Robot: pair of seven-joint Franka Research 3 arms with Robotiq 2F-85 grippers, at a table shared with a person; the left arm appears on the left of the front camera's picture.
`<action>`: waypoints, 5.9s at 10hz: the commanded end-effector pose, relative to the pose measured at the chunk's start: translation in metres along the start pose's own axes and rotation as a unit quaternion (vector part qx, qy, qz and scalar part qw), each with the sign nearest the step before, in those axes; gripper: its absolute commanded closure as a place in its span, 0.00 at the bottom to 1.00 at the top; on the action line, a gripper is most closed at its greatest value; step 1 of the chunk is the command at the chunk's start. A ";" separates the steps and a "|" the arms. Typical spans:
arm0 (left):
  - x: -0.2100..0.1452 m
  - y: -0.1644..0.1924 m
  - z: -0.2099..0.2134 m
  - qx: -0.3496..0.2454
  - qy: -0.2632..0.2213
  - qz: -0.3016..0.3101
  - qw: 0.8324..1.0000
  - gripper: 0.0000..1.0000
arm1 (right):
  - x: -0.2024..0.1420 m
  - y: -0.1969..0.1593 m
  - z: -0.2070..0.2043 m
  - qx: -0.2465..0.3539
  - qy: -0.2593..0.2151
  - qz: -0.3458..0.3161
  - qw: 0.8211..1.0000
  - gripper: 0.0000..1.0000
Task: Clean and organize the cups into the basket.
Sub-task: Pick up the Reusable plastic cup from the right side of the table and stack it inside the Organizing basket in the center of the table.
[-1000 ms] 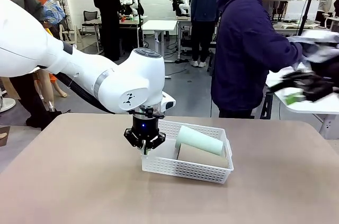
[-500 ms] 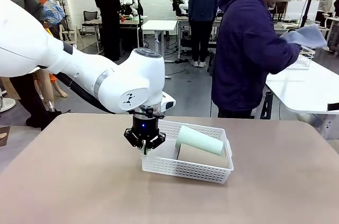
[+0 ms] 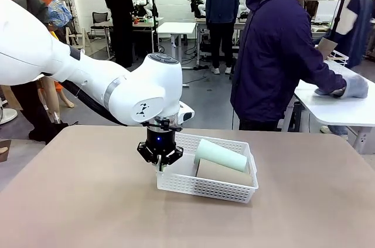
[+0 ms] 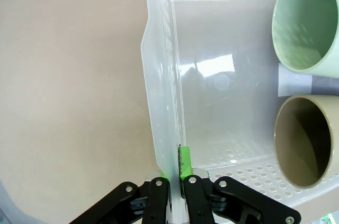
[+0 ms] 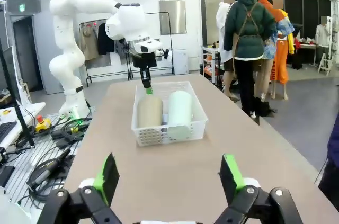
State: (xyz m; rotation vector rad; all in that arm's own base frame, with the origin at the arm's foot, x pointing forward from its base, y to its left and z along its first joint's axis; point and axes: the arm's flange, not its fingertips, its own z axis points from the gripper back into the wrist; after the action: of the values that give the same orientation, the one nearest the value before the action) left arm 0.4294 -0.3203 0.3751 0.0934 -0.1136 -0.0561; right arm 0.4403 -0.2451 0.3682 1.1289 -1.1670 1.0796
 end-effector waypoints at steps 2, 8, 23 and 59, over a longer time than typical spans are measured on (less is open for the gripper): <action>0.000 0.000 0.001 0.000 -0.002 -0.001 1.000 1.00 | 0.001 0.002 -0.004 -0.003 0.002 0.001 1.000 0.00; 0.000 0.000 0.001 0.000 -0.002 -0.001 1.000 1.00 | 0.001 0.002 -0.004 -0.003 0.002 0.001 1.000 0.00; 0.000 0.000 0.001 0.000 -0.002 -0.001 1.000 1.00 | -0.053 0.026 0.017 0.032 0.036 -0.006 0.999 0.00; 0.000 0.000 0.001 0.000 -0.002 -0.001 1.000 1.00 | -0.139 -0.004 -0.164 0.139 0.052 0.028 0.989 0.64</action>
State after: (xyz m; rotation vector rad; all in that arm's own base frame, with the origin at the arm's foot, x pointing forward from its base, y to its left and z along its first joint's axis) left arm 0.4294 -0.3202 0.3751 0.0934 -0.1136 -0.0561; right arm 0.4560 -0.0899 0.2218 1.2497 -0.9620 1.3397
